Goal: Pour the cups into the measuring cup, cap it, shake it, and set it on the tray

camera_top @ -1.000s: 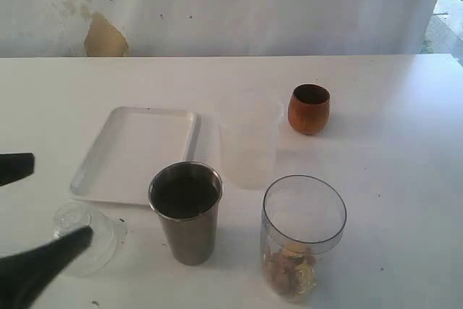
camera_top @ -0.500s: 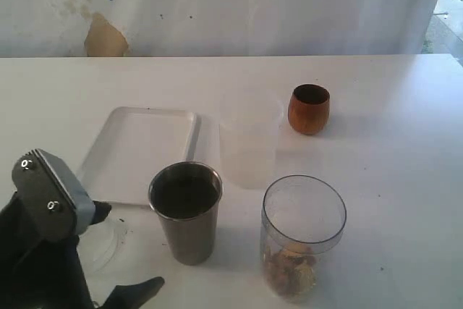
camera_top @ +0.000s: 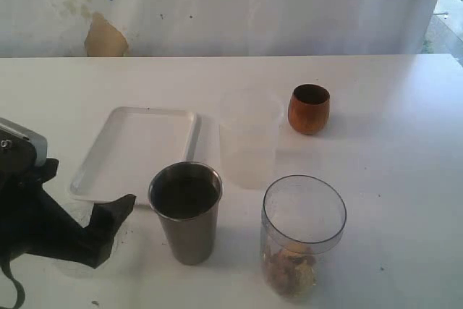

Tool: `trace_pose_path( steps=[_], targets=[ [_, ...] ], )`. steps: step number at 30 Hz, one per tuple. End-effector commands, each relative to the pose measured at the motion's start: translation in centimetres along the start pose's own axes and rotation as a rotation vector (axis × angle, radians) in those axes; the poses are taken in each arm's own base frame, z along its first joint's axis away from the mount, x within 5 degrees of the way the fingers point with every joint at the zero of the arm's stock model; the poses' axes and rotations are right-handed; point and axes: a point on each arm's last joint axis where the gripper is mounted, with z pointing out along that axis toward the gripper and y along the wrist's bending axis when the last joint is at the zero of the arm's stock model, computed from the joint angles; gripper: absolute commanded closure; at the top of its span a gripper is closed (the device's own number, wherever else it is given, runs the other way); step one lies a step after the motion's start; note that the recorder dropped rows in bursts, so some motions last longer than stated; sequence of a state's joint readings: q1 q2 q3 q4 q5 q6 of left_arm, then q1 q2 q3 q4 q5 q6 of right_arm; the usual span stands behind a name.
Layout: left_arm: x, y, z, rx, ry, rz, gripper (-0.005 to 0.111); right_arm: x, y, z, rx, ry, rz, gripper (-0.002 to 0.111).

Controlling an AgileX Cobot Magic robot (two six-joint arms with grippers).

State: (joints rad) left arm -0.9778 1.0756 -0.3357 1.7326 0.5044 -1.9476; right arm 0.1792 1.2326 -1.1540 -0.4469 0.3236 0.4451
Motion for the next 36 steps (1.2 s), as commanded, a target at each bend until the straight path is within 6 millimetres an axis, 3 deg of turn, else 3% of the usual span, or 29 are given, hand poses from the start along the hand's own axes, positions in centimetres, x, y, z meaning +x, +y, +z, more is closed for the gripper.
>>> trace_pose_path(
  steps=[1, 2, 4, 6, 9, 14, 19, 23, 27, 31, 36],
  targets=[
    [-0.3, 0.3, 0.0, -0.039, -0.024, 0.000, 0.002, 0.5, -0.8, -5.6, -0.004, -0.080, 0.030, 0.108],
    [-0.3, 0.3, 0.0, -0.039, -0.024, 0.000, 0.002, 0.9, -0.9, -6.6, -0.008, -0.095, 0.036, 0.108],
    [-0.3, 0.3, 0.0, -0.039, -0.024, 0.000, 0.002, 2.3, -1.4, -11.3, -0.036, -0.186, 0.089, 0.108],
    [-0.3, 0.3, 0.0, -0.039, -0.024, 0.000, 0.002, 3.3, -1.7, -14.1, -0.058, -0.239, 0.138, 0.108],
    [-0.3, 0.3, 0.0, -0.039, -0.024, 0.002, 0.002, 6.2, -2.4, -19.3, -0.079, -0.325, 0.208, 0.108],
    [-0.3, 0.3, 0.0, -0.039, -0.024, 0.002, 0.002, 9.0, -2.3, -23.9, -0.195, -0.298, 0.429, 0.108],
    [-0.3, 0.3, 0.0, -0.039, -0.024, 0.002, 0.002, 9.9, -2.9, -27.1, -0.201, -0.433, 0.412, 0.108],
    [-0.3, 0.3, 0.0, -0.039, -0.024, 0.002, 0.002, 10.3, -3.3, -28.1, -0.182, -0.494, 0.382, 0.108],
    [-0.3, 0.3, 0.0, -0.039, -0.024, 0.002, 0.002, 11.5, -3.2, -27.6, -0.158, -0.574, 0.342, 0.108],
    [-0.3, 0.3, 0.0, -0.039, -0.024, 0.002, 0.002, 12.6, -2.8, -25.5, -0.057, -0.635, 0.228, 0.108],
    [-0.3, 0.3, 0.0, -0.039, -0.024, 0.002, 0.002, 15.4, -2.5, -22.4, 0.058, -0.567, 0.209, 0.108]
  ],
)
